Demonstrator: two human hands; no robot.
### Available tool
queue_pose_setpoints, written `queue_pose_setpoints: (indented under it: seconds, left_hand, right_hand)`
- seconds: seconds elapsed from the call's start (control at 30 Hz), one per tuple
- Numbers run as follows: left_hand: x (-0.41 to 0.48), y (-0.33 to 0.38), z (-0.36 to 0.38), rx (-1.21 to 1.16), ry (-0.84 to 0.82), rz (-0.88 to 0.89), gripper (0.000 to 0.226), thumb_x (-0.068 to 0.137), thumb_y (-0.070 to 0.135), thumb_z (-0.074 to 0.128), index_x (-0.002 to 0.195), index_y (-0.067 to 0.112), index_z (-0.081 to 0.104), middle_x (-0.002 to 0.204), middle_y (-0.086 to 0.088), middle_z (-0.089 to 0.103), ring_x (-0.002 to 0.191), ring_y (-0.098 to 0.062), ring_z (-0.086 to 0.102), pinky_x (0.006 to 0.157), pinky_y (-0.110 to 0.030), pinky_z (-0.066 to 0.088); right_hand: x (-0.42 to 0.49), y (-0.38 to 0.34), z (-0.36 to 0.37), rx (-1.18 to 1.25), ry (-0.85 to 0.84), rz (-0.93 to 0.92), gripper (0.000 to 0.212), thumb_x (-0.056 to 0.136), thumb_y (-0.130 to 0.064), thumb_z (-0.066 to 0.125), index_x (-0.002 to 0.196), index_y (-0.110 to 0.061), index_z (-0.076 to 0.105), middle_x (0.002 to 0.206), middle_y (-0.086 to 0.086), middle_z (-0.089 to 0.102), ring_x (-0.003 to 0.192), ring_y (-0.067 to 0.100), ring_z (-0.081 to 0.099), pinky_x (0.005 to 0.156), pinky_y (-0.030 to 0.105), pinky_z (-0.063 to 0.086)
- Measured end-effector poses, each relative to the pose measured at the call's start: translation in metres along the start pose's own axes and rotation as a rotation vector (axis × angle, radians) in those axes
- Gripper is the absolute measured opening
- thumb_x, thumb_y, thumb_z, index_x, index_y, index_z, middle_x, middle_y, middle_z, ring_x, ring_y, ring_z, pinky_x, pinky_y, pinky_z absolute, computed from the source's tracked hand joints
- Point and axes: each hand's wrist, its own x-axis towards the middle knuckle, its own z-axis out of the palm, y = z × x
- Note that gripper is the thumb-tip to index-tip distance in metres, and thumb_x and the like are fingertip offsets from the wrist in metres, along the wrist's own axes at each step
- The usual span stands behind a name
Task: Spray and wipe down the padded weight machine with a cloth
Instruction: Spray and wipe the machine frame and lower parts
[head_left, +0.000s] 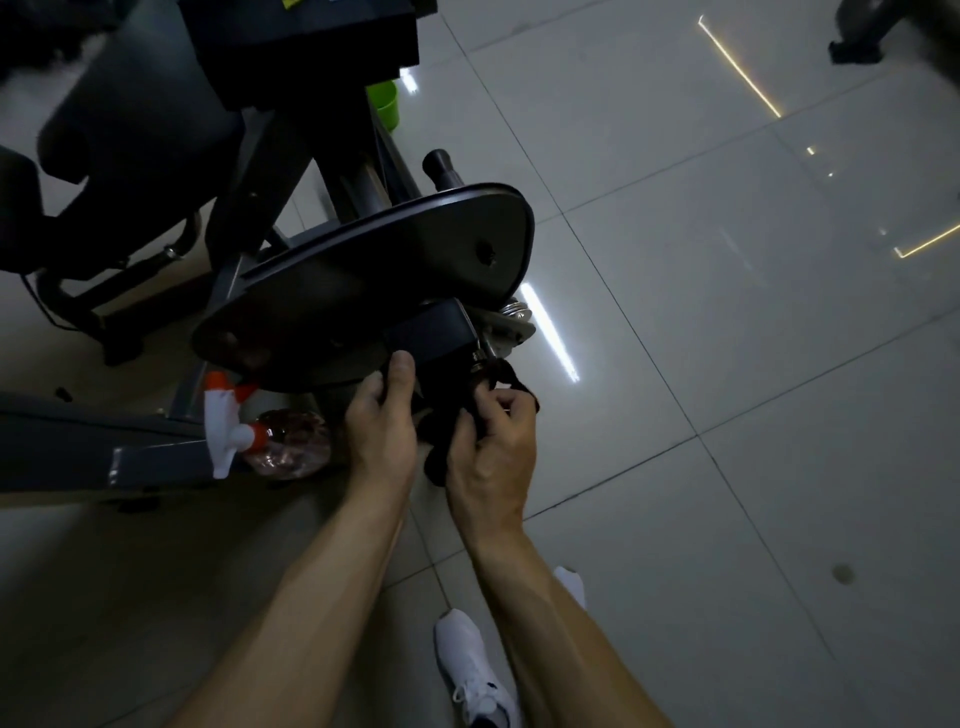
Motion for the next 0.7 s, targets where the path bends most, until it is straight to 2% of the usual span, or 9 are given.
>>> queue_pose_setpoints:
  seconds: [0.07,0.1,0.2,0.27,0.33,0.4,0.5,0.6,0.7]
  left_hand:
    - [-0.005,-0.015,-0.005,-0.031,0.004,-0.055,0.050,0.097,0.062,0.053,0.118,0.019,0.069,0.118,0.001,0.072,0.113,-0.010,0.066,0.103,-0.039,0.051]
    - [-0.009,-0.024,-0.006,-0.075,0.026,-0.117,0.041,0.098,0.059,0.054,0.113,0.024,0.071,0.118,0.001,0.073,0.114,-0.016,0.067,0.105,-0.045,0.050]
    - [-0.020,-0.048,-0.005,-0.173,0.067,-0.346,0.033,0.099,0.048,0.058,0.111,0.022,0.073,0.110,-0.006,0.077,0.105,-0.024,0.072,0.095,-0.048,0.057]
    - [-0.027,-0.051,-0.003,-0.293,-0.062,-0.552,0.039,0.100,0.050,0.055,0.120,0.021,0.073,0.113,-0.008,0.076,0.106,-0.026,0.072,0.082,-0.039,0.058]
    - [-0.029,-0.044,-0.003,-0.439,-0.230,-0.658,0.046,0.097,0.054,0.056,0.128,0.022,0.070,0.121,-0.008,0.074,0.115,-0.025,0.070,0.090,-0.040,0.055]
    - [-0.027,-0.039,-0.002,-0.520,-0.219,-0.603,0.041,0.096,0.041,0.063,0.128,0.016,0.069,0.121,-0.010,0.074,0.115,-0.026,0.070,0.095,-0.041,0.054]
    - [-0.019,-0.034,0.009,-0.442,-0.014,-0.390,0.030,0.091,0.017,0.075,0.119,0.009,0.069,0.109,-0.012,0.077,0.102,-0.026,0.075,0.090,-0.042,0.059]
    - [-0.009,-0.031,0.017,-0.405,0.227,-0.371,0.032,0.084,0.018,0.083,0.111,0.013,0.069,0.102,-0.009,0.077,0.091,-0.022,0.076,0.084,-0.040,0.063]
    - [-0.012,-0.025,0.032,-0.338,0.339,-0.306,0.018,0.082,0.025,0.085,0.091,0.021,0.070,0.092,-0.001,0.076,0.084,-0.016,0.075,0.077,-0.036,0.063]
  right_hand:
    - [0.012,0.002,-0.002,-0.037,-0.026,0.065,0.016,0.099,-0.013,0.057,0.108,-0.013,0.070,0.102,0.000,0.051,0.083,0.007,0.051,0.071,0.019,0.047]
    - [0.015,-0.001,-0.002,-0.062,-0.040,0.079,0.013,0.100,-0.013,0.056,0.104,-0.013,0.069,0.100,0.000,0.049,0.079,0.006,0.050,0.068,0.019,0.046]
    - [0.005,-0.011,-0.002,-0.093,-0.075,0.018,0.011,0.099,-0.012,0.055,0.097,-0.010,0.066,0.099,0.000,0.047,0.083,-0.002,0.048,0.067,0.008,0.040]
    - [0.000,-0.011,-0.005,-0.059,-0.122,0.035,0.010,0.098,-0.012,0.057,0.099,-0.011,0.067,0.102,0.001,0.049,0.088,-0.005,0.049,0.071,0.006,0.039]
    - [0.007,-0.012,-0.006,0.020,-0.164,0.127,0.010,0.096,-0.016,0.057,0.090,-0.013,0.064,0.101,0.007,0.055,0.086,0.003,0.055,0.071,0.012,0.042]
    - [0.019,-0.015,-0.006,0.155,-0.185,0.227,0.014,0.088,-0.015,0.054,0.078,-0.010,0.062,0.089,0.020,0.063,0.078,0.018,0.063,0.065,0.026,0.047]
    - [0.023,-0.020,-0.020,0.320,-0.250,0.357,0.024,0.091,-0.004,0.052,0.085,-0.011,0.075,0.083,0.016,0.073,0.074,0.015,0.068,0.063,0.032,0.053]
    - [0.020,-0.011,-0.026,0.314,-0.195,0.346,0.022,0.098,-0.006,0.063,0.105,-0.018,0.079,0.098,0.000,0.078,0.092,0.010,0.075,0.079,0.027,0.062]
    - [0.027,-0.008,-0.019,0.363,-0.062,0.402,0.014,0.093,-0.004,0.070,0.103,-0.010,0.078,0.092,0.005,0.079,0.087,0.017,0.076,0.071,0.029,0.061]
